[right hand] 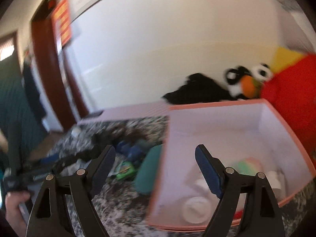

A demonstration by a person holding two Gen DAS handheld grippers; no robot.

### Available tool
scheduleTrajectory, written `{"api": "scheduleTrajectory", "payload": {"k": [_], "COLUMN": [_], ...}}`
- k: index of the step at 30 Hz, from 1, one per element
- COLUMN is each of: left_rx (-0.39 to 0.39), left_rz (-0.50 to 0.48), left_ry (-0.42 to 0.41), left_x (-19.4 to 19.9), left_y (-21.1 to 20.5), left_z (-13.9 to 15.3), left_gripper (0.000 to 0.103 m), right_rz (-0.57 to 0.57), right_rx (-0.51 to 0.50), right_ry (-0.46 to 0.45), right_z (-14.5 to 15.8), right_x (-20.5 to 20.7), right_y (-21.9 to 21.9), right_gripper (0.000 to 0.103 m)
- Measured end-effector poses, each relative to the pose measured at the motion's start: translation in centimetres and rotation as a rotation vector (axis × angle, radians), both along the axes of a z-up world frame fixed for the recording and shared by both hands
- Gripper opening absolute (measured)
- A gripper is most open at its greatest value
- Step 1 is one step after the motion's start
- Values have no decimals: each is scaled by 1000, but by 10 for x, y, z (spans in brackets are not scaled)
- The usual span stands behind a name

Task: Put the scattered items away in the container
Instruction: 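Grasp the clear plastic case with left tool while right tool grasps the green tape measure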

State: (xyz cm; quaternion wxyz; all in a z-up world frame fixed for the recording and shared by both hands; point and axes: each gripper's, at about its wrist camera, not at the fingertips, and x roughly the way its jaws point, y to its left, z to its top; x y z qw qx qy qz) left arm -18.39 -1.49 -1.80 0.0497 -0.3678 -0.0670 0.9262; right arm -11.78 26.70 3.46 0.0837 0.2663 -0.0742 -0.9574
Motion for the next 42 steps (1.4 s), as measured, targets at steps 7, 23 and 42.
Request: {"api": "scheduleTrajectory", "payload": {"k": [7, 23, 42], "left_rx": [24, -8, 7], "left_rz": [47, 51, 75], "left_ry": [-148, -237, -133], "left_x": [-26, -73, -7], "left_y": [-39, -28, -57], "left_z": [-70, -126, -64], "left_gripper": [94, 94, 55], "right_rz": [226, 249, 382], "right_rx": [249, 566, 331], "right_ry": [-93, -247, -351], "right_z": [-66, -175, -130], "right_x": [-39, -139, -77], "right_y": [-131, -172, -154], "right_gripper": [85, 101, 59]}}
